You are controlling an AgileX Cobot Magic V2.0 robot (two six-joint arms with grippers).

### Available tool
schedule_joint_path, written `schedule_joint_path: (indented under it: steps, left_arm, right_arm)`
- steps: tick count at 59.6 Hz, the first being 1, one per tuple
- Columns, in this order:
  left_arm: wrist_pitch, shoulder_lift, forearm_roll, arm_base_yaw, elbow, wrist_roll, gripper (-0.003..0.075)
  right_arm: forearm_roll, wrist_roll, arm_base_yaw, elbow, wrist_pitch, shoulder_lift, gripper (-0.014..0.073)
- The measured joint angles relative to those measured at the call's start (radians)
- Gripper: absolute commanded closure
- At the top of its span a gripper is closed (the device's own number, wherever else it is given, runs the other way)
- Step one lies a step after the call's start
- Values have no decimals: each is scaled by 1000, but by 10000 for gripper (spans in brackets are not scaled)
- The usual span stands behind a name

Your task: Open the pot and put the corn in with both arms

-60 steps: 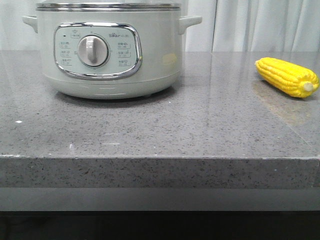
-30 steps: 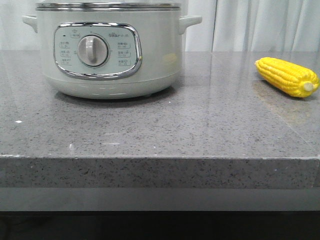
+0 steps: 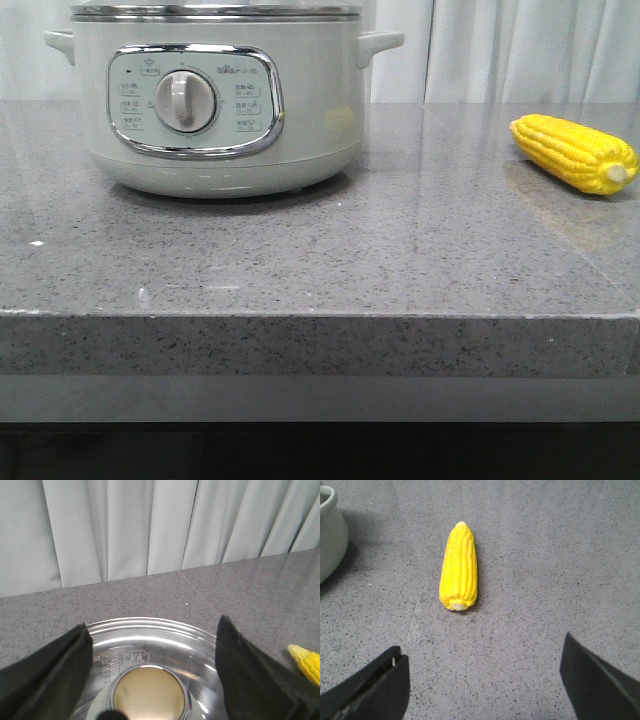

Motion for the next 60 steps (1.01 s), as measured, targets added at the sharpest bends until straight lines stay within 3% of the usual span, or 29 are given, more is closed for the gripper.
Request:
schedule_joint_path:
  steps: [30, 50, 60]
  left_arm:
    - [-2, 75, 0, 0, -5, 0, 216]
    - [-16, 82, -12, 2, -6, 0, 468]
    - [-17, 82, -15, 2, -6, 0, 526]
  right_arm:
    - [0, 0, 0, 0, 0, 0, -31]
    - [0, 0, 0, 0, 0, 0, -31]
    - [0, 0, 0, 0, 0, 0, -31]
